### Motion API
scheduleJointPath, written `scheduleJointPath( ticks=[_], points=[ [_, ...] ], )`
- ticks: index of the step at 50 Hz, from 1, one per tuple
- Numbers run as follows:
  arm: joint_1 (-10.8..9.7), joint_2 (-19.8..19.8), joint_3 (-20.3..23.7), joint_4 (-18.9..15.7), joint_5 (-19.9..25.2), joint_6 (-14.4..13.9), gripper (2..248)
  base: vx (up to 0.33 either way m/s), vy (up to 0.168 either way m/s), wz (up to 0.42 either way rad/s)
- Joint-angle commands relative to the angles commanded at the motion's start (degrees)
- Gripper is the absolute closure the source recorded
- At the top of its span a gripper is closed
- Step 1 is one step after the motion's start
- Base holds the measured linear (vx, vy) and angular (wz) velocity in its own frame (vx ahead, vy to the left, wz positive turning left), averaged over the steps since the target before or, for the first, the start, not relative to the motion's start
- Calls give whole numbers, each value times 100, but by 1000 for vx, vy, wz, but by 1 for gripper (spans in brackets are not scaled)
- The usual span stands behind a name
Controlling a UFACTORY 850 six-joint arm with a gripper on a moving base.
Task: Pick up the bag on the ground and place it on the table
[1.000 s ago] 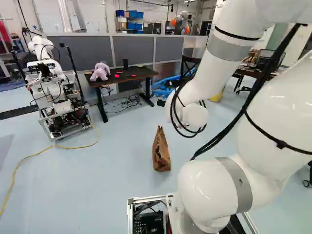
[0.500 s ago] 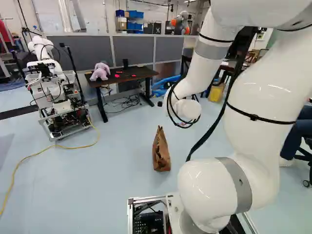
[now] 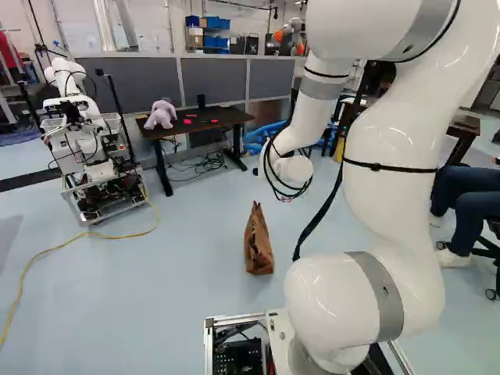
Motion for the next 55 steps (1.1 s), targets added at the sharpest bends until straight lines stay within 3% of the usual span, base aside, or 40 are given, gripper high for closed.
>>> scheduleJointPath(
  ticks=[55],
  points=[
    [33, -2145, -2052, 70, -1917, 0, 3, 0, 0, 0]
  ],
)
